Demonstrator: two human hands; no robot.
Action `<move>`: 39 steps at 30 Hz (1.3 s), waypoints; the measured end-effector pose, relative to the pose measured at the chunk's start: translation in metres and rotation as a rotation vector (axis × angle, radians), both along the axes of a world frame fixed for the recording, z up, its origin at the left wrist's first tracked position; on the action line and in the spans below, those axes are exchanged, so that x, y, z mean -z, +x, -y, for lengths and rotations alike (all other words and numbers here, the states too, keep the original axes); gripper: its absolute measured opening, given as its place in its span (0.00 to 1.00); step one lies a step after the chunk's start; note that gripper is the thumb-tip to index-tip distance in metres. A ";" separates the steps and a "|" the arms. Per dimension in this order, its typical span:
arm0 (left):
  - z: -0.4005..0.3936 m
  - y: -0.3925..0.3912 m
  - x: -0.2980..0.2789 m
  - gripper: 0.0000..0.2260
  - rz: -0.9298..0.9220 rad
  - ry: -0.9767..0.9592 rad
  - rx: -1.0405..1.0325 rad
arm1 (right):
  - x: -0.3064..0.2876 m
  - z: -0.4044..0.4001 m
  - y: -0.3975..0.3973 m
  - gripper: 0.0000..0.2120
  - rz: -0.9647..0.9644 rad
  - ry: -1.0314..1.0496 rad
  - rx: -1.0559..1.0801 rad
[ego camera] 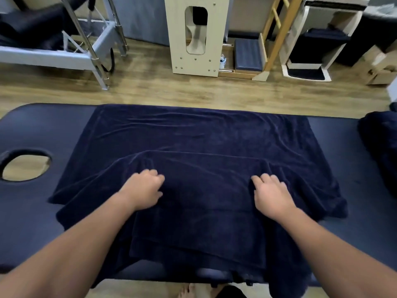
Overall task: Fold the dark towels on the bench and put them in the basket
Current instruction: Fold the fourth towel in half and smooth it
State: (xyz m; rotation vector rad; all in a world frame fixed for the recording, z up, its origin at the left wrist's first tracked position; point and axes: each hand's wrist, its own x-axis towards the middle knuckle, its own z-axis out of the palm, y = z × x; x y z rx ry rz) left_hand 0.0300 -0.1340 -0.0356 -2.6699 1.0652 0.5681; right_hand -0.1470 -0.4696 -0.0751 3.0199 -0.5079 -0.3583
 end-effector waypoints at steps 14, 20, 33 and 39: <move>-0.097 -0.099 0.040 0.41 -0.002 -0.067 0.117 | 0.026 -0.077 -0.171 0.38 0.178 0.107 -0.201; -0.113 -0.103 0.033 0.21 0.027 -0.026 -0.063 | 0.017 -0.066 -0.175 0.21 0.173 0.106 -0.228; -0.105 -0.079 0.003 0.05 -0.223 -0.167 -0.876 | -0.005 -0.034 -0.155 0.16 0.091 -0.211 0.078; -0.074 -0.021 -0.031 0.08 -0.229 -0.813 -1.285 | -0.052 0.009 -0.088 0.09 0.308 -0.209 0.303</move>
